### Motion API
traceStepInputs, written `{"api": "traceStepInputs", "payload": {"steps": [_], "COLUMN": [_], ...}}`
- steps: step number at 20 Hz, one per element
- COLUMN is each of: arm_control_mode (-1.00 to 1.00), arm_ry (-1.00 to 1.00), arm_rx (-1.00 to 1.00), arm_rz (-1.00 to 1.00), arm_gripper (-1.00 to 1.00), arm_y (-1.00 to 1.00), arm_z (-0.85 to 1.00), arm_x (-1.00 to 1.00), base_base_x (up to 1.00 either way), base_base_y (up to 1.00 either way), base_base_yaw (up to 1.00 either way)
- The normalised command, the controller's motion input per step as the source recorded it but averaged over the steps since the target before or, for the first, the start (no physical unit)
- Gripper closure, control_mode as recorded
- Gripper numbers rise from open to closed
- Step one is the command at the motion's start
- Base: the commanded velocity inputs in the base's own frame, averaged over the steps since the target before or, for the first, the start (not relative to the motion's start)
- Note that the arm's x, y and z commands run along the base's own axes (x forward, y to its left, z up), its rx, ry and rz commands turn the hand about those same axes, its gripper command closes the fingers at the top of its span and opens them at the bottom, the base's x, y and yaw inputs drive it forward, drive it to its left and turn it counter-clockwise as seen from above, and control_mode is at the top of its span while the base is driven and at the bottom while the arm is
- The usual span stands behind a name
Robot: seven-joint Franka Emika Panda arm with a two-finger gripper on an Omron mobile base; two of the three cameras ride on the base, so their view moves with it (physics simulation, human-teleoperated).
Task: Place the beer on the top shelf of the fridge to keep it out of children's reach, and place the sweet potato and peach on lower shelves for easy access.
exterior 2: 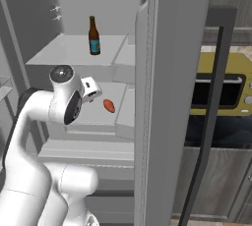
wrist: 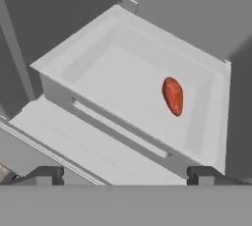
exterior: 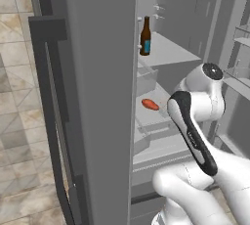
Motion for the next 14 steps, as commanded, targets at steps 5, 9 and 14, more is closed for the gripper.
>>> {"api": "traceStepInputs", "payload": {"steps": [5, 9, 14], "arm_control_mode": [-1.00, -1.00, -1.00], "arm_ry": [0.02, 0.00, 0.05], "arm_rx": [0.25, 0.15, 0.00], "arm_rz": [0.00, -0.02, -0.12], "arm_gripper": [-1.00, -1.00, -1.00], "arm_y": [0.00, 0.00, 0.05], "arm_z": [0.10, 0.59, 0.74], "arm_x": [-0.98, -0.81, -0.69], "base_base_x": [0.00, 0.00, 0.00], "base_base_y": [0.00, 0.00, 0.00], "base_base_yaw": [0.00, 0.00, 0.00]}}
